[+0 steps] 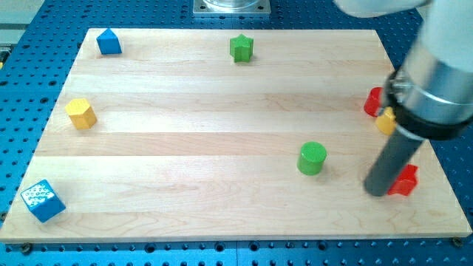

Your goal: Move the red star to the bottom right of the board

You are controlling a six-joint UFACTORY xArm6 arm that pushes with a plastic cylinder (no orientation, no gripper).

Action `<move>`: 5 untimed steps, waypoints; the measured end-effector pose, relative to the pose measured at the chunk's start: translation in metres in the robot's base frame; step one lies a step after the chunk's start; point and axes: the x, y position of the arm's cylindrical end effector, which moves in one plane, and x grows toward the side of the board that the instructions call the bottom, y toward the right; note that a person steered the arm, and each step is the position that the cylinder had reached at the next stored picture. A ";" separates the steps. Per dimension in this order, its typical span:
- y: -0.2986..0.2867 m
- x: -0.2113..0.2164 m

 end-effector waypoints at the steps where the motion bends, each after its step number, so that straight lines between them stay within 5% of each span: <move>1: 0.005 -0.012; 3: 0.021 -0.097; 5: 0.058 -0.028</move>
